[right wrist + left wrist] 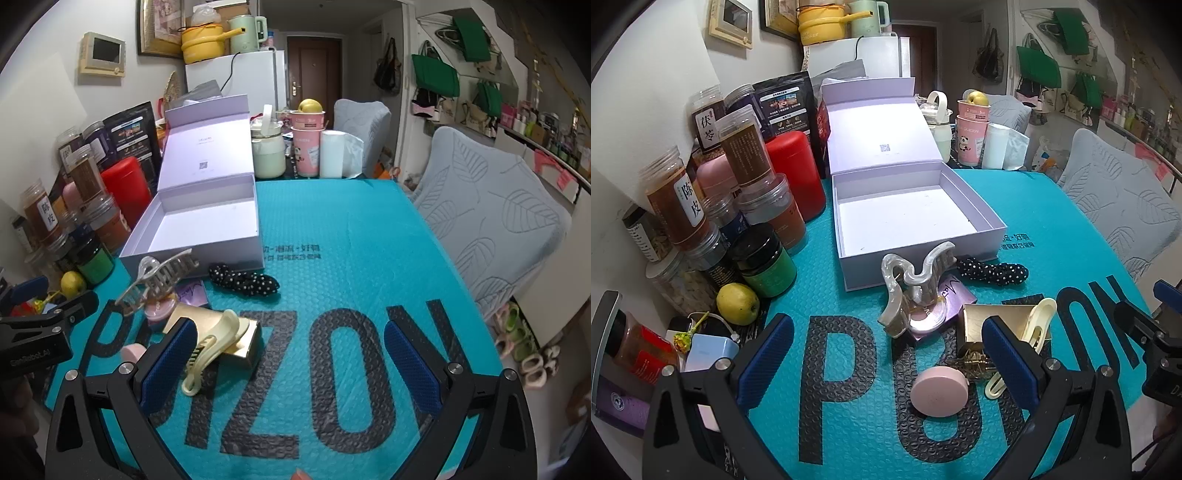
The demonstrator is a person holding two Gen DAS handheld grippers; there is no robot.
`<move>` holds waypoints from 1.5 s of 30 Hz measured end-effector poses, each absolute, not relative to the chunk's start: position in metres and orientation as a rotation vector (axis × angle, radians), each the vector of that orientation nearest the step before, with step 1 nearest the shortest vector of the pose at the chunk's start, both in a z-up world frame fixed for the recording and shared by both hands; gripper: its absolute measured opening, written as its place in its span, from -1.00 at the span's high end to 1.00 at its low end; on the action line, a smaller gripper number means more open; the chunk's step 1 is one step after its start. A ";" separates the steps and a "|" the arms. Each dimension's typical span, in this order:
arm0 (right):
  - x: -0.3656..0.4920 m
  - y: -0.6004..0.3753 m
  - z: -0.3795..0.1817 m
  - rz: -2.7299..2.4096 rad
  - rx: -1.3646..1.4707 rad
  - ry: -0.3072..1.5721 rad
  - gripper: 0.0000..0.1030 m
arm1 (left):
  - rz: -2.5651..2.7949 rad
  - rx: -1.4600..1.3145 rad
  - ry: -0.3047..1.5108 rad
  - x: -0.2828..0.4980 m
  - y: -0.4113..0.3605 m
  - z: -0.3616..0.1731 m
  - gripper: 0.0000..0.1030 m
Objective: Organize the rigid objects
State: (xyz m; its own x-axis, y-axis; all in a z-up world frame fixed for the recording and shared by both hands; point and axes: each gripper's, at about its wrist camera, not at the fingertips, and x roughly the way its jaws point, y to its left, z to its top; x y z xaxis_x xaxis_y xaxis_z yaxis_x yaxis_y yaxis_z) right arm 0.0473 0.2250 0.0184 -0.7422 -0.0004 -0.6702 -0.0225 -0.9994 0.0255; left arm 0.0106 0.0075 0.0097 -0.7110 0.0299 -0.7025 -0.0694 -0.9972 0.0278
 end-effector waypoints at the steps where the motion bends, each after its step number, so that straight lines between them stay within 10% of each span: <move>1: 0.048 0.225 0.019 2.922 -1.122 0.049 -1.00 | 2.854 -1.170 0.079 0.011 0.008 0.010 -1.00; 45: 0.060 0.216 0.014 2.977 -1.121 0.009 -1.00 | 2.806 -1.192 -0.002 0.026 0.000 -0.003 -1.00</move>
State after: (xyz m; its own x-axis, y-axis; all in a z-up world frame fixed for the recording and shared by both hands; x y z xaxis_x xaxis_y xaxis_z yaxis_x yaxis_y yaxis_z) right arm 0.0603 0.2162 0.0141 -0.7511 -0.0387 -0.6590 0.0348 -0.9992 0.0190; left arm 0.0260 0.0001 -0.0029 -0.6904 0.0857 -0.7183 -0.0847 -0.9957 -0.0374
